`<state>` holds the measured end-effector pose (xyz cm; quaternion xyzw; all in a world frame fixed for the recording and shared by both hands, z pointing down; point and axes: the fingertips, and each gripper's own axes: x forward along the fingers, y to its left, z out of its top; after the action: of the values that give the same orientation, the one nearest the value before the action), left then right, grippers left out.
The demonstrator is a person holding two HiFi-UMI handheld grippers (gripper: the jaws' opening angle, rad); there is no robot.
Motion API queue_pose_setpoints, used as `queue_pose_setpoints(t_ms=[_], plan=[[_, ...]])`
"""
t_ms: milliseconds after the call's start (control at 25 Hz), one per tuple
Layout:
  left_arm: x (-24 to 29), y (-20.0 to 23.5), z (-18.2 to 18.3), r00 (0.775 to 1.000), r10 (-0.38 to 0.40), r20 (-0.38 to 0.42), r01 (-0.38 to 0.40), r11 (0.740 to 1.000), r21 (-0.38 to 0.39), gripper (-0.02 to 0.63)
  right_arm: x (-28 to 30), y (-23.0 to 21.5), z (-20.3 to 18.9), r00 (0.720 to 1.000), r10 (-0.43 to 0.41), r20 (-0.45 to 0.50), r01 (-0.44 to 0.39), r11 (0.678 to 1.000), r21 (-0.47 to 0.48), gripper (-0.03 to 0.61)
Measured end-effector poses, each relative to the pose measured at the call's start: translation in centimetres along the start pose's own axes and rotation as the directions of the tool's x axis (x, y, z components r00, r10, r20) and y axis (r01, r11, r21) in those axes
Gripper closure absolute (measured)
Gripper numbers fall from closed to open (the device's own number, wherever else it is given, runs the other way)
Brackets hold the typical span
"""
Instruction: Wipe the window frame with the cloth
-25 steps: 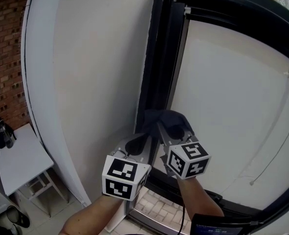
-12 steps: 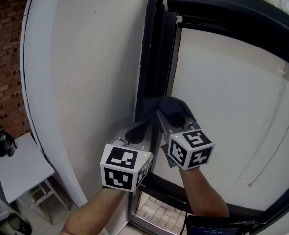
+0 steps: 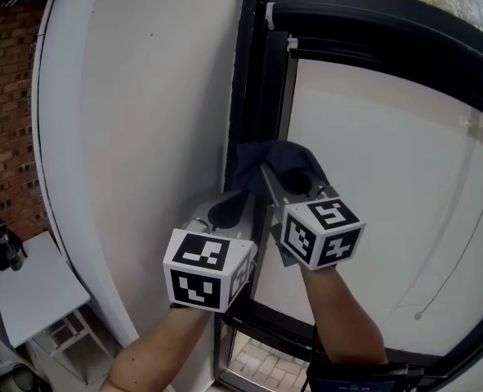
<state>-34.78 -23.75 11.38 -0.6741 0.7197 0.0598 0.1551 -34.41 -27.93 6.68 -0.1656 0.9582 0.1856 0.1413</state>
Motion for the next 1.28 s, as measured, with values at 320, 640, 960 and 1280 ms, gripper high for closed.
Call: queue_pose_setpoints(t_ms=[320, 640, 960, 1280], plan=[[1.2, 0.5, 3.3, 0.998, -0.001, 0.061, 0.0, 1.0, 0.027, 0.62, 1.1, -1.2, 3.6, 0.999, 0.003, 0.048, -0.001, 0.999, -0.037, 0.512], [1.8, 1.4, 6.5, 0.993, 0.011, 0.115, -0.017, 0.999, 0.051, 0.62, 2.7, -2.6, 8.0, 0.993, -0.01, 0.115, 0.019, 0.997, -0.076, 0.512], [2.4, 1.7, 7.6, 0.991, 0.007, 0.137, -0.016, 0.998, 0.065, 0.62, 3.5, -3.6, 11.4, 0.985, -0.017, 0.173, 0.034, 0.995, -0.096, 0.512], [3.6, 1.9, 8.1, 0.989, -0.01, 0.148, -0.002, 0.997, 0.081, 0.62, 4.5, -4.4, 14.1, 0.977, -0.029, 0.209, 0.056, 0.991, -0.121, 0.512]])
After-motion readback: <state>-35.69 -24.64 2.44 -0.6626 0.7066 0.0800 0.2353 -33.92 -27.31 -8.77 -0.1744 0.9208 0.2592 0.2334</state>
